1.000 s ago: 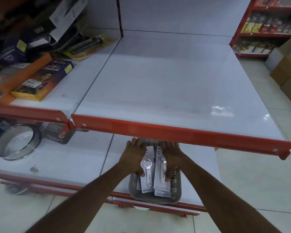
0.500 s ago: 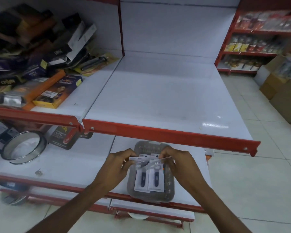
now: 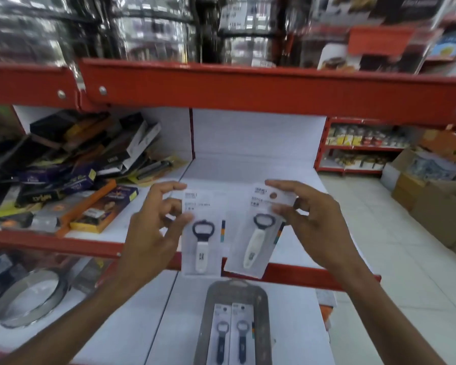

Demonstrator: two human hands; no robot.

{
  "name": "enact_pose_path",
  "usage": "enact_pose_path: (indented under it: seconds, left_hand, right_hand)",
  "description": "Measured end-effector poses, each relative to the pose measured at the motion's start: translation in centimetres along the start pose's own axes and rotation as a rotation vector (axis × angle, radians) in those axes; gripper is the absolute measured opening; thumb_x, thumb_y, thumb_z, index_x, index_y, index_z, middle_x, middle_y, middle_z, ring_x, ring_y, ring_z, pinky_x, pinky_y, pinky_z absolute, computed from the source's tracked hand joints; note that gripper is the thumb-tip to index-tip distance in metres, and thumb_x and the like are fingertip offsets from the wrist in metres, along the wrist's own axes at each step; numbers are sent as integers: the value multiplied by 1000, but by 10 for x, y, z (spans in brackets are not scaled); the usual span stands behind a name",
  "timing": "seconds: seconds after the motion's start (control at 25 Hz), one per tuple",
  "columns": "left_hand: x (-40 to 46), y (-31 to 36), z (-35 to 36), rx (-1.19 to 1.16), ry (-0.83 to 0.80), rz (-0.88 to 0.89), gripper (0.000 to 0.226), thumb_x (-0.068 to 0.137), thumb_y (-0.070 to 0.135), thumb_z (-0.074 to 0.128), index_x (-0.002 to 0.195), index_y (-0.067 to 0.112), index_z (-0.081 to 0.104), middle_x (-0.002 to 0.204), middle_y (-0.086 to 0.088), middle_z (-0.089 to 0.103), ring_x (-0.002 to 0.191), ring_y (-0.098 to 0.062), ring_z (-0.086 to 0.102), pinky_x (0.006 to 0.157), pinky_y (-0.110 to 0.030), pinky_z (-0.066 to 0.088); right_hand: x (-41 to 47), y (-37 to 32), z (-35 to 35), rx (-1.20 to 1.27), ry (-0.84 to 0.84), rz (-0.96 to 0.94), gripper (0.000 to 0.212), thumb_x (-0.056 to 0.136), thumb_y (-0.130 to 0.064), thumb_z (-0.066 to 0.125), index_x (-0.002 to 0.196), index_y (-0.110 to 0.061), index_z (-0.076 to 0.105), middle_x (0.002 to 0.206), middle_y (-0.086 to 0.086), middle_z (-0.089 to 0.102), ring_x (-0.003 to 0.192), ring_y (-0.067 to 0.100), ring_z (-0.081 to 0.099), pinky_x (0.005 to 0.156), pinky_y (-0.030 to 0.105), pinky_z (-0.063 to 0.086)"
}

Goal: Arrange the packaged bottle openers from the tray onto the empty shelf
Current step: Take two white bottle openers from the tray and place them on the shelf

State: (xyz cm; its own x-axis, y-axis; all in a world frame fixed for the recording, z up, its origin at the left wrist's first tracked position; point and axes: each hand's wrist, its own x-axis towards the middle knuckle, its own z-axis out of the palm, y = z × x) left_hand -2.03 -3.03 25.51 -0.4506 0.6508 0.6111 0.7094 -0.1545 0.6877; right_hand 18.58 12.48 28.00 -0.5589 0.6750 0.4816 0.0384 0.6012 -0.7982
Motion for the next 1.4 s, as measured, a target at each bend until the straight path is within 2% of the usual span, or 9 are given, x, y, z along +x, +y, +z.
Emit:
enact_pose_path:
  seconds: [0.12, 0.24, 0.32, 0.4, 0.52, 0.64, 0.76, 1.04, 1.4]
  left_hand:
    - [58, -21, 15, -169, 28, -88, 33, 92, 4, 63, 115, 26, 55, 86, 5, 74, 70, -10, 67, 60, -33, 53]
    - [101, -59, 46, -133, -12, -208, 32, 92, 2, 63, 118, 20, 59, 66, 13, 70, 64, -2, 62, 56, -10, 47]
    - [113, -80, 64, 6, -90, -313, 32, 90, 6, 66, 121, 12, 63, 97, 0, 75, 81, -16, 68, 64, -12, 49]
    - [111, -99, 72, 217, -255, -360, 42, 90, 14, 68, 130, 7, 59, 126, -12, 67, 110, -27, 66, 88, -25, 50]
    - [104, -114, 63, 474, -605, -313, 82, 87, 33, 72, 152, 10, 28, 156, -10, 36, 140, -25, 41, 114, -27, 30]
    - [111, -116, 48, 559, -908, -177, 110, 63, 73, 69, 153, 28, 26, 165, 6, 17, 151, -12, 14, 120, -24, 9]
    - [109, -118, 46, 606, -1083, -183, 111, 48, 90, 64, 146, 48, 32, 163, 15, 21, 151, -10, 14, 124, -36, 13]
    - [81, -113, 49, 536, -1011, -155, 91, 59, 78, 72, 140, 50, 42, 154, 15, 42, 140, -12, 39, 115, -32, 31]
    - [73, -94, 44, 541, -983, -184, 105, 45, 85, 69, 139, 45, 46, 153, 12, 44, 140, -16, 40, 114, -39, 35]
  right_hand:
    - [59, 21, 2, 47, -4, 60, 38, 90, -6, 62, 114, -34, 67, 113, -6, 70, 91, 23, 69, 68, 36, 61]
    - [105, 58, 14, -38, -73, 138, 36, 90, -5, 59, 116, -29, 68, 118, 0, 69, 82, 9, 65, 61, 19, 50]
    - [117, 84, 25, -173, -137, 159, 35, 91, -6, 60, 122, -21, 65, 125, 5, 66, 85, 8, 63, 67, 15, 49]
    - [117, 105, 32, -355, -201, 203, 40, 92, -13, 61, 131, -16, 57, 138, 10, 57, 113, 20, 60, 91, 22, 46]
    - [105, 119, 27, -551, -372, 238, 59, 91, -34, 64, 143, -18, 43, 156, 9, 32, 142, 24, 32, 114, 32, 26]
    - [92, 112, 18, -646, -634, 235, 75, 80, -51, 70, 144, -24, 42, 155, 0, 35, 142, 20, 32, 116, 34, 26]
    - [80, 110, 22, -690, -780, 245, 78, 76, -55, 72, 142, -22, 44, 151, -1, 43, 135, 21, 42, 113, 34, 32]
    - [68, 118, 33, -636, -804, 173, 81, 71, -61, 72, 142, -34, 43, 152, -10, 40, 139, 13, 36, 115, 33, 28]
    - [66, 112, 35, -685, -814, 118, 80, 70, -63, 73, 139, -34, 47, 150, -10, 44, 136, 16, 39, 110, 35, 33]
